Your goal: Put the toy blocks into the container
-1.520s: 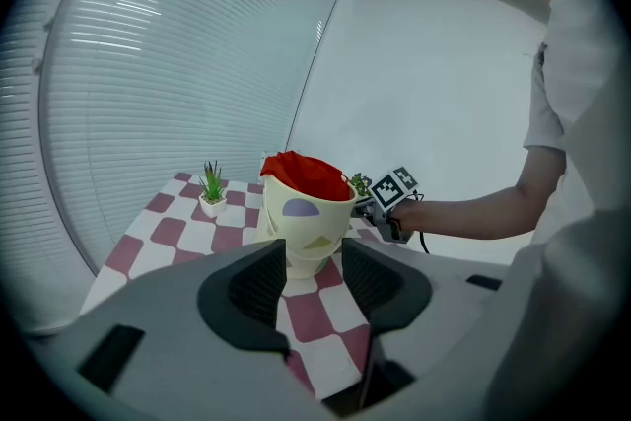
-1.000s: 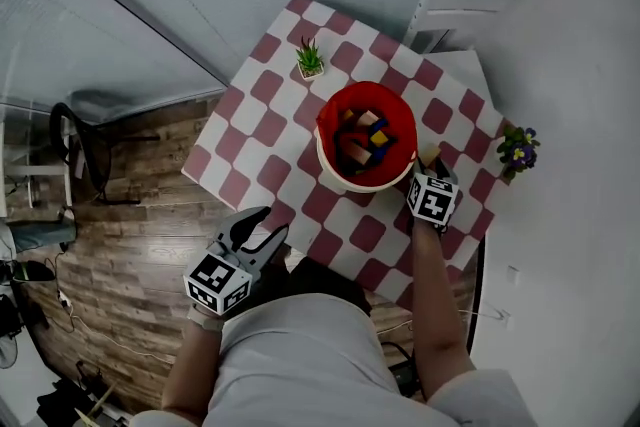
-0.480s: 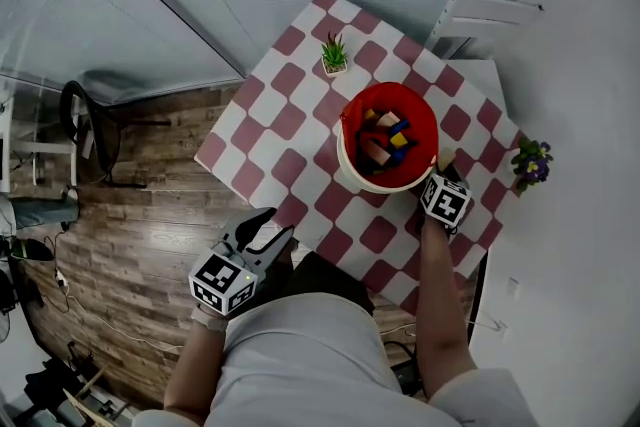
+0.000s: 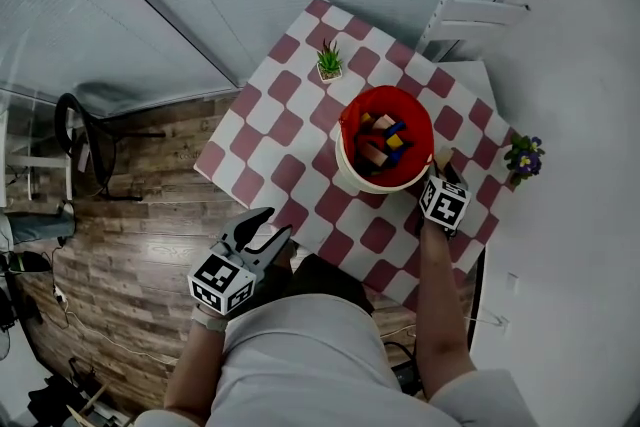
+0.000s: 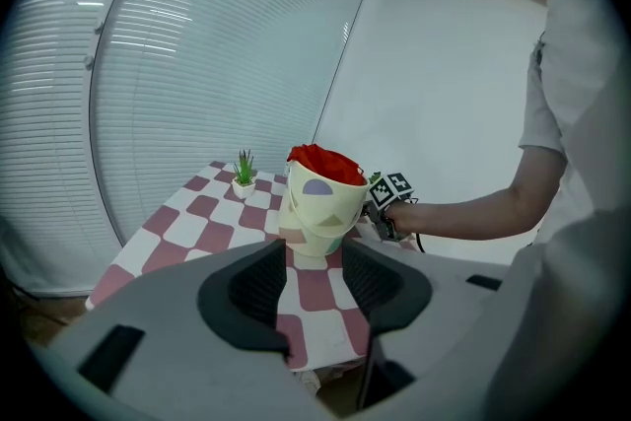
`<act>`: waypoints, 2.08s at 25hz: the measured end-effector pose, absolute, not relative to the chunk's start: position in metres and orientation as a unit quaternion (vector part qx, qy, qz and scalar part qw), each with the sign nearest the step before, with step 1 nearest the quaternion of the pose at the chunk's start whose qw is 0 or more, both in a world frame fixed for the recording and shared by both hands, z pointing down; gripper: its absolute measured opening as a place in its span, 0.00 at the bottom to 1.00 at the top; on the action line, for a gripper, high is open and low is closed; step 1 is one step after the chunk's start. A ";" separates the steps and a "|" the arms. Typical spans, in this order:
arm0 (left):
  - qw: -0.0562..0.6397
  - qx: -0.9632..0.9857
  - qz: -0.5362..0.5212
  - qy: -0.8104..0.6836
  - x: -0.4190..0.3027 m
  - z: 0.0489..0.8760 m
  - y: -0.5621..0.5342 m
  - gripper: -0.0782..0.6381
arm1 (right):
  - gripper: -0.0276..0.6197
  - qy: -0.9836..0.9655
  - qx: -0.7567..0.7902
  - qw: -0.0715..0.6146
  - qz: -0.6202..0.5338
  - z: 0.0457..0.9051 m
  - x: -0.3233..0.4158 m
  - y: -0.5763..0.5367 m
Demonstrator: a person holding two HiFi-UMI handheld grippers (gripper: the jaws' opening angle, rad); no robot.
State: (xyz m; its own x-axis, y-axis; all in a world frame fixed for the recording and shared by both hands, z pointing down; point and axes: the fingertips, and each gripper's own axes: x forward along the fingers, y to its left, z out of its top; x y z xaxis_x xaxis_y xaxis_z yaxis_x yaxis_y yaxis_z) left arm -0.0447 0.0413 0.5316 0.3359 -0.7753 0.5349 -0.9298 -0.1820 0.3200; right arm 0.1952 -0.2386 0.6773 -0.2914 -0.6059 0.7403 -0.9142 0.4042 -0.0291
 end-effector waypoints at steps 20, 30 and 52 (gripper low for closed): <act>0.262 0.813 0.082 -0.514 -0.052 0.506 0.009 0.33 | 0.29 -0.810 0.496 0.286 0.126 0.525 0.157 -0.210; 0.256 0.822 0.067 -0.504 -0.064 0.500 0.003 0.33 | 0.29 -0.836 0.460 0.278 0.112 0.490 0.109 -0.191; 0.271 0.798 0.054 -0.536 -0.109 0.507 0.028 0.33 | 0.29 -0.857 0.376 0.337 0.102 0.516 0.029 -0.161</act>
